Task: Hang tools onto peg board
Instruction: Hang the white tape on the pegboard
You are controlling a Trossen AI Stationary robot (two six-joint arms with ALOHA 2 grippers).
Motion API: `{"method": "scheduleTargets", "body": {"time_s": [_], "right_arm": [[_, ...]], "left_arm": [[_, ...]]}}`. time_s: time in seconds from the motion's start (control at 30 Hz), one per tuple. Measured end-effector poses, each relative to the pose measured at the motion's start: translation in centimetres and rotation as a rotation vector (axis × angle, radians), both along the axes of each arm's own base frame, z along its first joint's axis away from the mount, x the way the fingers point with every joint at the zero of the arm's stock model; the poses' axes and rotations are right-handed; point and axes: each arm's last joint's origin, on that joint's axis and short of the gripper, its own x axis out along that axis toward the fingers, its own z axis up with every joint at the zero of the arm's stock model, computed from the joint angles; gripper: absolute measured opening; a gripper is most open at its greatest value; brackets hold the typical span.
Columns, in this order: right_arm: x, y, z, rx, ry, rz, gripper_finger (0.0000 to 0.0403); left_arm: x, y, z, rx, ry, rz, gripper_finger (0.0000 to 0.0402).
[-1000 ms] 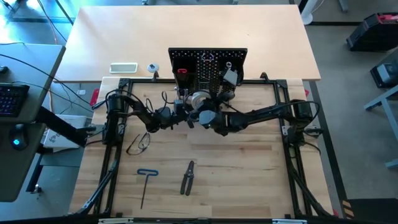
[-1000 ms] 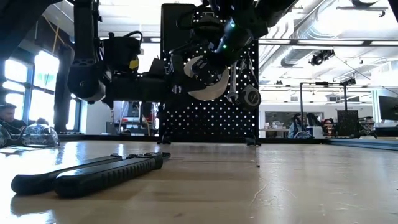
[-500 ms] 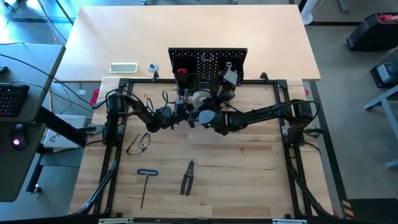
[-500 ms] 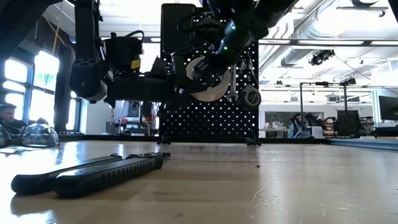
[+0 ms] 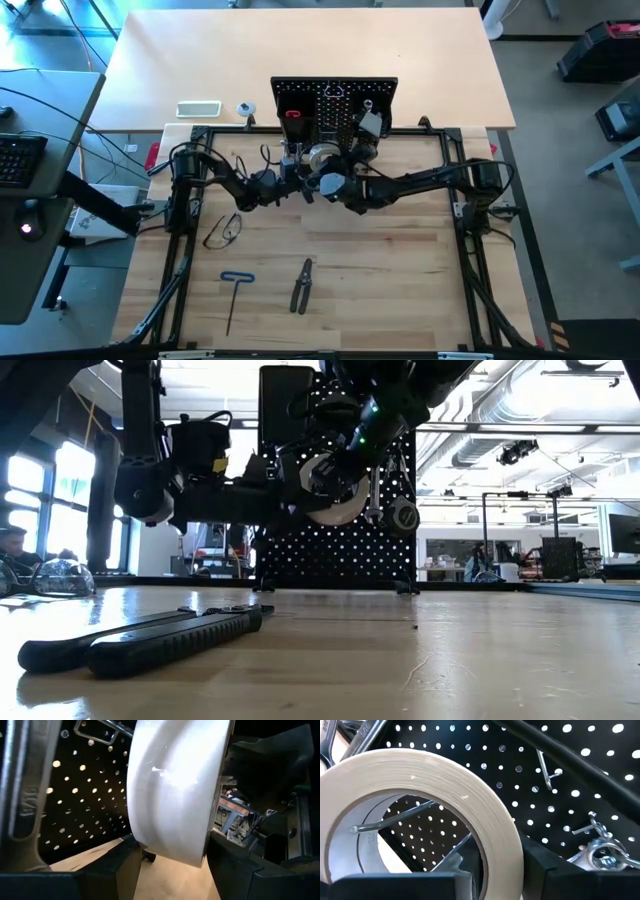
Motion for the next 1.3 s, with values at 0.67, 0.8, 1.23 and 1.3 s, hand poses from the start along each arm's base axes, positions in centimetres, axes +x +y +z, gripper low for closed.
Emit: {"method": "scheduleTargets", "body": {"time_s": [0.67, 0.8, 1.23, 1.3], "right_arm": [[-0.2, -0.8, -0.3, 0.022, 0.027, -0.003, 0.0083], [-0.3, -0.8, -0.4, 0.028, 0.023, -0.005, 0.0083], [-0.4, -0.6, -0.6, 0.023, 0.067, 0.001, 0.0151], [-0.4, -0.6, -0.6, 0.023, 0.067, 0.001, 0.0156]], "left_arm": [[0.2, 0.8, -0.1, 0.025, 0.046, 0.027, 0.0196], [0.2, 0.9, -0.1, 0.034, 0.055, 0.028, 0.0196], [-0.1, 1.5, -0.3, 0.042, 0.079, 0.101, 0.0190], [-0.1, 1.5, -0.3, 0.042, 0.079, 0.096, 0.0186]]}}
